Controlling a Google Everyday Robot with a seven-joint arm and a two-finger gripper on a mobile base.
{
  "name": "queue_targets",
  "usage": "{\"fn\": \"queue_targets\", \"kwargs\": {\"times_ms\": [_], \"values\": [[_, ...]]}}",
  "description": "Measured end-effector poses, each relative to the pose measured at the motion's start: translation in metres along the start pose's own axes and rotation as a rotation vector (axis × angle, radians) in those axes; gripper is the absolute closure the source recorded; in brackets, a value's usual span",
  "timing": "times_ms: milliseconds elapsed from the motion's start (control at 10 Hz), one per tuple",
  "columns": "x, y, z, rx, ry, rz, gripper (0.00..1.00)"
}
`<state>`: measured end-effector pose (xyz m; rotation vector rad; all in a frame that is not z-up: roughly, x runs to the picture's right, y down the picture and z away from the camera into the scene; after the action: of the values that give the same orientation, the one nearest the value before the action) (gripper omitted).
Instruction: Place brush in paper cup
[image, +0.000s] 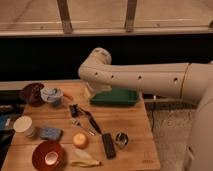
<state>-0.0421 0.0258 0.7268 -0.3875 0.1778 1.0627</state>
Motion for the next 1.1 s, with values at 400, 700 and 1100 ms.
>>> {"fn": "queue_targets", "kwargs": {"times_ms": [400, 700, 1100], "values": [[-0.027, 0.055, 0.047, -0.083, 0.03, -0.094, 0.28], [-0.037, 0.081, 0.095, -0.125, 0.083, -0.102, 0.28], [-0.028, 0.08, 0.113, -0.137, 0.115, -0.081, 0.28]]}}
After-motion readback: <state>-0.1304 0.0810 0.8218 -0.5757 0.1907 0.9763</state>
